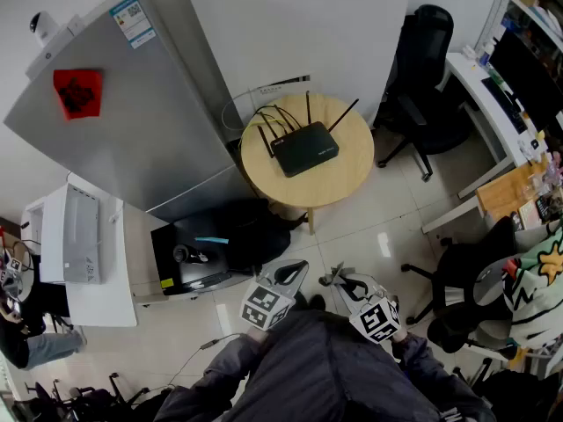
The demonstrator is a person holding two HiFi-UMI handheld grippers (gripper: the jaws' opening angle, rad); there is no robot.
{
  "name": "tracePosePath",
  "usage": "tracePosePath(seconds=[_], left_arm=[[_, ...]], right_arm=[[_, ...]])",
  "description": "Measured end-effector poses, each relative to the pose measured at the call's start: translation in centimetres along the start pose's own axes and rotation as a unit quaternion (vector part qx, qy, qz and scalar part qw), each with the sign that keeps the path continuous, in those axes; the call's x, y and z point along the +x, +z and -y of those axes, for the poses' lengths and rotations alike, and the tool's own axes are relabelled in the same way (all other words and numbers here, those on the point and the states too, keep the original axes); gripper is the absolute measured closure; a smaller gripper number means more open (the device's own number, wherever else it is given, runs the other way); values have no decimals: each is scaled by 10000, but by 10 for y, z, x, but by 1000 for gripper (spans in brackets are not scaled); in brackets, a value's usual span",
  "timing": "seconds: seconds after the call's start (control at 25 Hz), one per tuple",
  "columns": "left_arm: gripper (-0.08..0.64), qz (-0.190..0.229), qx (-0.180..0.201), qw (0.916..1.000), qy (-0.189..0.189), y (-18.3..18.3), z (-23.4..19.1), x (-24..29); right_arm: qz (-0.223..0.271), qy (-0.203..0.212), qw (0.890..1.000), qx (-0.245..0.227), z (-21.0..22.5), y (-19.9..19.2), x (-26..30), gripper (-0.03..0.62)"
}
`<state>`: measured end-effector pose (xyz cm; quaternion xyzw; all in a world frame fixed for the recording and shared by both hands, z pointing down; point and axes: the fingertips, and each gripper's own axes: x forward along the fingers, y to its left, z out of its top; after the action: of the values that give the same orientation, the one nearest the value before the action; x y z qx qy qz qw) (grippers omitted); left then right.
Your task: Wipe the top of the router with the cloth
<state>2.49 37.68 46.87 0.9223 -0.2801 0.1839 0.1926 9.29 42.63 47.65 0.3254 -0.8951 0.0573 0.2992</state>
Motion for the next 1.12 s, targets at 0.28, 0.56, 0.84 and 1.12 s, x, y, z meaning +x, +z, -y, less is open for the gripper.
tracePosePath(seconds=[0.28, 0.56, 0.84, 1.12], left_arm=[[560, 75, 49, 9999, 129, 24, -53, 32], [560, 112, -239, 9993, 252, 38, -145, 69], [560, 271, -563, 9966, 537, 70, -221, 84], [560, 210, -670, 9947, 746, 72, -290, 88]], right_arm=[[38, 87, 9998, -179, 55, 11, 47, 565], [-293, 336, 9950, -893, 116, 41, 139, 565], [-847, 904, 9779, -1687, 182, 64, 240, 565], [-1481, 1244, 9465, -2582, 228, 70, 355, 565]])
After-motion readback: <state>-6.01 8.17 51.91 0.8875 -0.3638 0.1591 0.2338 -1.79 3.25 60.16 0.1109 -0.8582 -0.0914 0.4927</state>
